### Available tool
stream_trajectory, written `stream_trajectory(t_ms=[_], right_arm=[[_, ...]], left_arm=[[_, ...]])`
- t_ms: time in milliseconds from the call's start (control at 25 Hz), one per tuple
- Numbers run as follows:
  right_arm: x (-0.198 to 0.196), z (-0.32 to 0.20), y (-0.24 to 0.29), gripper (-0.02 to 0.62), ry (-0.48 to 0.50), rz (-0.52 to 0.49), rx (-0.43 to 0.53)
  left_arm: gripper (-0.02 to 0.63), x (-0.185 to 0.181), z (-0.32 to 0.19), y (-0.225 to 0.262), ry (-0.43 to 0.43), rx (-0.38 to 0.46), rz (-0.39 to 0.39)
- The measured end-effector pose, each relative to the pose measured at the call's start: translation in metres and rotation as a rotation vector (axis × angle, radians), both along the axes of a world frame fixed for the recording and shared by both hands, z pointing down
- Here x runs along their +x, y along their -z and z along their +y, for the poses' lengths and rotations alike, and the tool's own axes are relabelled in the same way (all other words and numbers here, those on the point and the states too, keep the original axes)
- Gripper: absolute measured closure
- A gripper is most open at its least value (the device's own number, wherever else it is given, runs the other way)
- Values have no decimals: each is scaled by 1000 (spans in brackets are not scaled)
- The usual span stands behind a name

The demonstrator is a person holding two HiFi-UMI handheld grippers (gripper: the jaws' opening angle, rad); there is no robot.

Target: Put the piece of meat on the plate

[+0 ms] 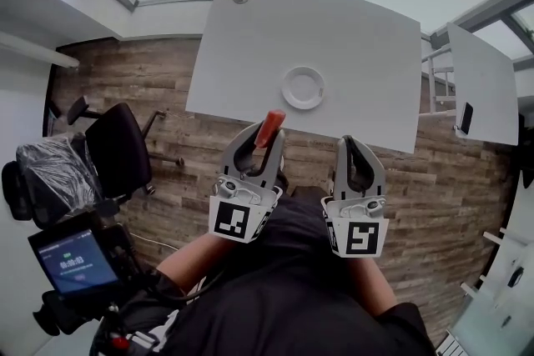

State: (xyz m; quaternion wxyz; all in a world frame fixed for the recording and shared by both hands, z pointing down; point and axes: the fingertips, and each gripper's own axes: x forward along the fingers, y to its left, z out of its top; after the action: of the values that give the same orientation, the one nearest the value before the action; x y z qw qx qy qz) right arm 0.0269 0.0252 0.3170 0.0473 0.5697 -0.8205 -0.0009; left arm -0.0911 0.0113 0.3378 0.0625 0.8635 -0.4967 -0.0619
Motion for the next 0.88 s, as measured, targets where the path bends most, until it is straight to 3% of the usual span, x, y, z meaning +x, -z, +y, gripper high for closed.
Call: stream_trajectory(t_ms=[360,560,880], right_arm=[[14,-13,-5,589,3,-21,1],[8,-27,-1,589,57,-20,5],[36,-47,2,589,61,-16,16]], left_arm=[[511,17,-13,-17,12,-30,-36],[511,15,-23,-24,46,-49,-45],[511,25,-54,-40,58,-115,-36]])
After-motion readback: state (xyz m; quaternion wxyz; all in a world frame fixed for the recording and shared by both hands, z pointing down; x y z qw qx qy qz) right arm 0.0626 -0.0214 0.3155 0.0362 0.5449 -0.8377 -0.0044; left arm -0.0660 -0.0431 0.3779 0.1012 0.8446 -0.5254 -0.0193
